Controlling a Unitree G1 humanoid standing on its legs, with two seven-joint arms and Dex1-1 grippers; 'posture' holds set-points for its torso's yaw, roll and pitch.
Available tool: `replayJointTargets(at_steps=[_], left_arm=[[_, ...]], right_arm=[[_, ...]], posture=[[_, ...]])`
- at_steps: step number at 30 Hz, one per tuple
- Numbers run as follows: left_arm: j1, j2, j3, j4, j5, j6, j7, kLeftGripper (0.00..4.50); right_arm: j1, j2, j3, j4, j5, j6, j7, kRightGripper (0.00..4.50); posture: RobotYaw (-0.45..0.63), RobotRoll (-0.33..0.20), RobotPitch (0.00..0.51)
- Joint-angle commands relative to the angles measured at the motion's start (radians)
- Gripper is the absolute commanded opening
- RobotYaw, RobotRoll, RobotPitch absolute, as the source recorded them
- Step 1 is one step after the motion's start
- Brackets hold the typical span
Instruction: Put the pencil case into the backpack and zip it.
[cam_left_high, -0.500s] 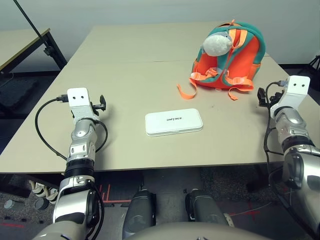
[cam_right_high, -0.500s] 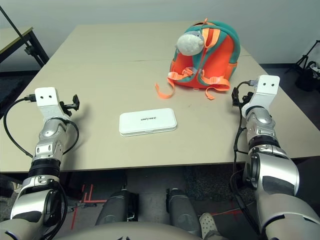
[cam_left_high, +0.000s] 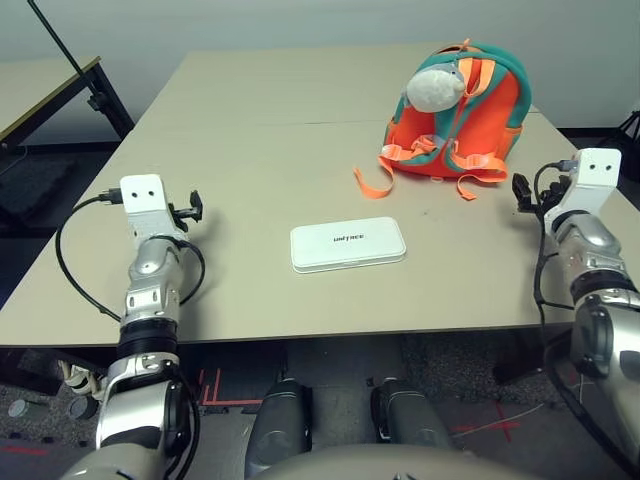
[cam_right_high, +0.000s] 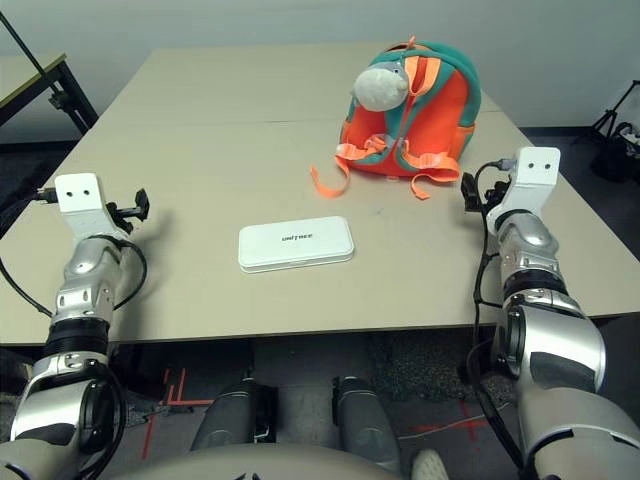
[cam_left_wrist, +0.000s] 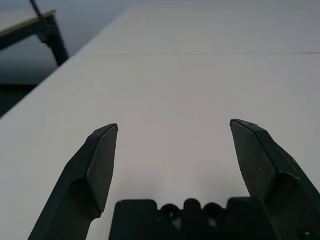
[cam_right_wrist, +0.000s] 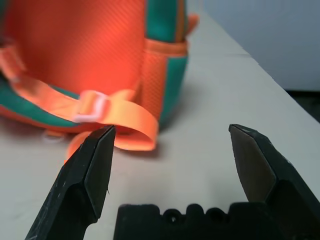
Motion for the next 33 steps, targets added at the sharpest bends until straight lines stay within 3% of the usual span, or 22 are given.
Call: replayJointTargets(at_steps=[1,4,10,17,22,26,33], left_arm=[[-0.022,0.040,-0.015,-0.032,-0.055,0.087,-0.127,4.50],[-0.055,0.097,-0.035,-0.011,-0.068,0.200,-0.209,4.50],[-0.123,0.163,-0.034,-0.099,-0.272,0.663,-0.385,4.50],[-0.181,0.211,-0.093,-0.103,-0.395,1.000,-0.542,4.50],[-0.220,0.210,-0.108,-0.043,-0.467,1.101,-0.683,4.50],[-0.256,0.200,-0.173,0.083,-0.398,1.106,-0.678,4.50],[-0.316,0.188,-0.219,0.272,-0.364,1.138,-0.732,4.50]], right_arm=[[0.048,-0.021,0.047,-0.124,0.000,0.047,0.130,3.53],[0.138,-0.046,0.118,-0.334,0.002,0.141,0.285,2.37],[0.280,-0.084,0.275,-0.699,-0.037,0.316,0.424,0.03],[0.264,-0.044,0.374,-0.804,-0.070,0.371,0.436,0.01],[0.230,-0.022,0.400,-0.772,-0.096,0.343,0.433,0.01],[0.208,-0.014,0.409,-0.737,-0.112,0.318,0.430,0.01],[0.191,-0.001,0.410,-0.703,-0.126,0.289,0.429,0.01]], posture=[[-0.05,0.000,0.003],[-0.07,0.000,0.017],[-0.07,0.000,0.025],[-0.09,0.000,0.013],[-0.08,0.000,0.010],[-0.08,0.000,0.007],[-0.10,0.000,0.005]])
